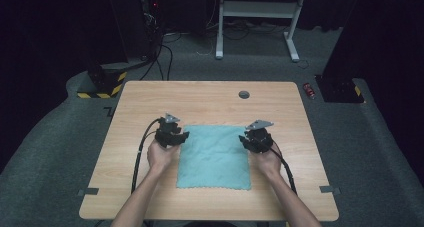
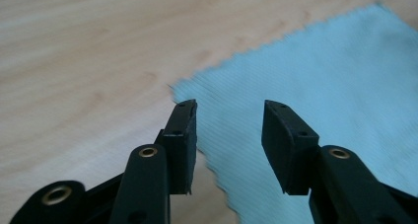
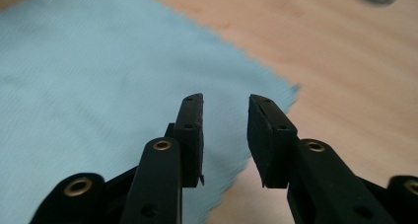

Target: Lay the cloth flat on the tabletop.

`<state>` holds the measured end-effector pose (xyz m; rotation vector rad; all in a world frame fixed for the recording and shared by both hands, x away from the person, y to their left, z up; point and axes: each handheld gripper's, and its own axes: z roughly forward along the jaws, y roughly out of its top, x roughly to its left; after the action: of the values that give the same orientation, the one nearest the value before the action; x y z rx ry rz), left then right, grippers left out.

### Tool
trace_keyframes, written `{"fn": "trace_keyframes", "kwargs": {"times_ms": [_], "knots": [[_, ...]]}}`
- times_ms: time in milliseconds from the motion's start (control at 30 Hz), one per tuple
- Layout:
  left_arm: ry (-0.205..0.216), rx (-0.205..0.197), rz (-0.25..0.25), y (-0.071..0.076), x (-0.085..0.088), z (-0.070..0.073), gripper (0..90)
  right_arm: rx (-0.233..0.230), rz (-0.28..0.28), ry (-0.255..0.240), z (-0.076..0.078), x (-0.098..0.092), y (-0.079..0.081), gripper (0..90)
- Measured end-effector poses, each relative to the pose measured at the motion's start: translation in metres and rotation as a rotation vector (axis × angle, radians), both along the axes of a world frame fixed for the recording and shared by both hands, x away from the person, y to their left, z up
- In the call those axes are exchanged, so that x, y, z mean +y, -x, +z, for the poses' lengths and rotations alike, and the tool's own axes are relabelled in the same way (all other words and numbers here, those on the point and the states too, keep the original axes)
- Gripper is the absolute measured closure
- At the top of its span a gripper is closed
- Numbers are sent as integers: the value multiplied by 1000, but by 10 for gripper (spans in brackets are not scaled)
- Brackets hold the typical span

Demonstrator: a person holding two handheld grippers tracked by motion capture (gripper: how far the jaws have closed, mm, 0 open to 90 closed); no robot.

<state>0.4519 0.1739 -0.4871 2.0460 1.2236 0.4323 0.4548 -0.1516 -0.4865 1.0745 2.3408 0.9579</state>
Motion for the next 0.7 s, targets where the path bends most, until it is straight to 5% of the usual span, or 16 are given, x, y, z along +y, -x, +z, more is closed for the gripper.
{"fn": "trace_keyframes", "kwargs": {"times_ms": [133,333,433,567,700], "knots": [[-21,13,-51,18,-8,-9,560,45,31,-10,-15,4,21,657],[-55,26,-59,32,-6,-20,545,44,40,0,-25,3,39,629],[-115,29,-50,35,-2,-24,545,44,37,39,-28,-1,42,611],[-80,34,-25,43,6,-24,563,57,18,27,-27,-11,43,646],[-24,22,-76,68,4,-18,561,40,60,-5,-19,-15,60,681]]}}
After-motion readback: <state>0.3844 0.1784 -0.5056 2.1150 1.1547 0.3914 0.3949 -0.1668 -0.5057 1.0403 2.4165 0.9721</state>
